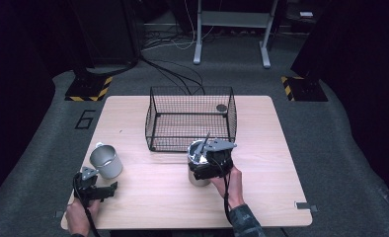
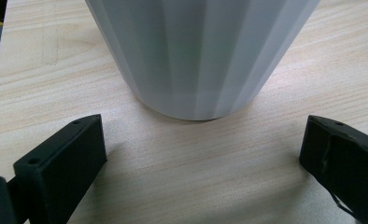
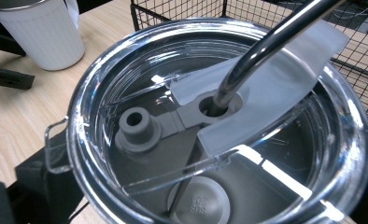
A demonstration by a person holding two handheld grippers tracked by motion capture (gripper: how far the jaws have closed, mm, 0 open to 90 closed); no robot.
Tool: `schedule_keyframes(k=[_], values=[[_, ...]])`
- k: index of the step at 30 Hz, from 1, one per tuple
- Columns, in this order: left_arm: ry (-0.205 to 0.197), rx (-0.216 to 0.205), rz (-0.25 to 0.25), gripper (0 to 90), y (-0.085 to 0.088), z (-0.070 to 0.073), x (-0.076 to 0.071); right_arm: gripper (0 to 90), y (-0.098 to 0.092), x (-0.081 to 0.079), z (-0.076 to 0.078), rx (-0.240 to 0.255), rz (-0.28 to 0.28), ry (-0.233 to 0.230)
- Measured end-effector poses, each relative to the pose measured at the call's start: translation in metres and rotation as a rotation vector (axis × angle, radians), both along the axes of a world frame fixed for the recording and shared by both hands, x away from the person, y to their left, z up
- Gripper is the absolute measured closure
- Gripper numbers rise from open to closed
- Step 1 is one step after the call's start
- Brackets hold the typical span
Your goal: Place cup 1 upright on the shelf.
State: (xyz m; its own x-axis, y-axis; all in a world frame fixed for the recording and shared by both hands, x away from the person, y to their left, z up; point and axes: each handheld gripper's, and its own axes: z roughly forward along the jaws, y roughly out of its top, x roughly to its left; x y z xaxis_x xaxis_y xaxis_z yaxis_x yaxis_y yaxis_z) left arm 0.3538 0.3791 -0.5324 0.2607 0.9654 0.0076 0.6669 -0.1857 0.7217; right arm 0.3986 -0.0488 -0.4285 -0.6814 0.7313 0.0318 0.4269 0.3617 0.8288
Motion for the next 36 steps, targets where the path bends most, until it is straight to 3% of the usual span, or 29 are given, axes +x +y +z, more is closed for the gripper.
schedule_keyframes(k=[3, 14, 18, 25, 36], values=[[-0.003, 0.000, 0.002, 0.3, 0.000, 0.000, 0.000, 1.9, 0.000, 0.000, -0.001, 0.013, -0.008, 0.000], [-0.007, -0.002, 0.002, 0.3, 0.000, 0.000, 0.000, 3.3, 0.002, -0.002, -0.001, -0.007, -0.017, -0.039], [0.007, 0.000, -0.004, 0.3, 0.000, 0.001, 0.000, 3.3, -0.001, -0.003, -0.001, -0.005, -0.019, -0.037], [0.004, -0.002, 0.000, 0.3, 0.000, 0.000, 0.000, 3.4, -0.011, -0.006, 0.013, 0.013, -0.017, -0.036], [-0.003, 0.000, 0.003, 0.3, 0.000, 0.000, 0.000, 3.4, -0.021, -0.008, 0.027, 0.001, -0.036, -0.033]])
